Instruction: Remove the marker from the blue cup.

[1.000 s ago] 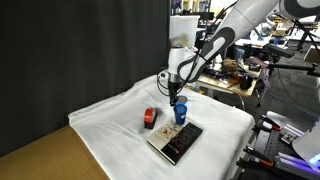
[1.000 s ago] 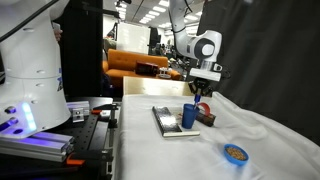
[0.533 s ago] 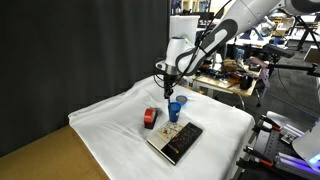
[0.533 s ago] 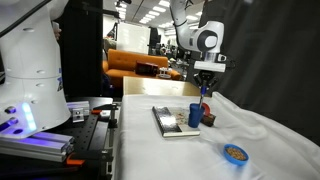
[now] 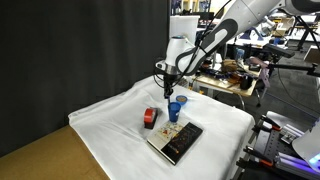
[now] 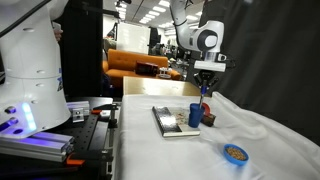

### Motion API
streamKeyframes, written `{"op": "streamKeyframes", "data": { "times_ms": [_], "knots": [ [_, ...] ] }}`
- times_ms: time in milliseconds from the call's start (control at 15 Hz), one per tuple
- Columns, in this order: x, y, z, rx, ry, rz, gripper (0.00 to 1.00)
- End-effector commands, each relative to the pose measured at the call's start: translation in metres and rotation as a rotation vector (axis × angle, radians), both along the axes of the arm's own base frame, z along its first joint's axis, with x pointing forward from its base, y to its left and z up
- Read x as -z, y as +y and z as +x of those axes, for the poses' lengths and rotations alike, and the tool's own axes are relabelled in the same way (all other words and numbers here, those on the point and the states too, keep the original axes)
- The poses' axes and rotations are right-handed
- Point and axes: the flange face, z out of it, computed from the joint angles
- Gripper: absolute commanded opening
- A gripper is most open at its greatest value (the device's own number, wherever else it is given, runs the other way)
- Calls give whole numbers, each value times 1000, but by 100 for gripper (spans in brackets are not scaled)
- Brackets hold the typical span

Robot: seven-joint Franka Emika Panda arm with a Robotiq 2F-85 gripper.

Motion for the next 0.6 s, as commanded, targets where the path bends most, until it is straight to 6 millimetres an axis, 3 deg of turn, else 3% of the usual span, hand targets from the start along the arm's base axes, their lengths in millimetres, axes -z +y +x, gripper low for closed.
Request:
{"op": "streamKeyframes", "data": {
  "times_ms": [0, 333, 533],
  "knots": [
    [-1, -2, 0, -16, -14, -7, 5],
    [-24, -2, 4, -38, -50, -20, 5],
    [-52, -1, 10, -54, -73, -7, 5]
  ]
}}
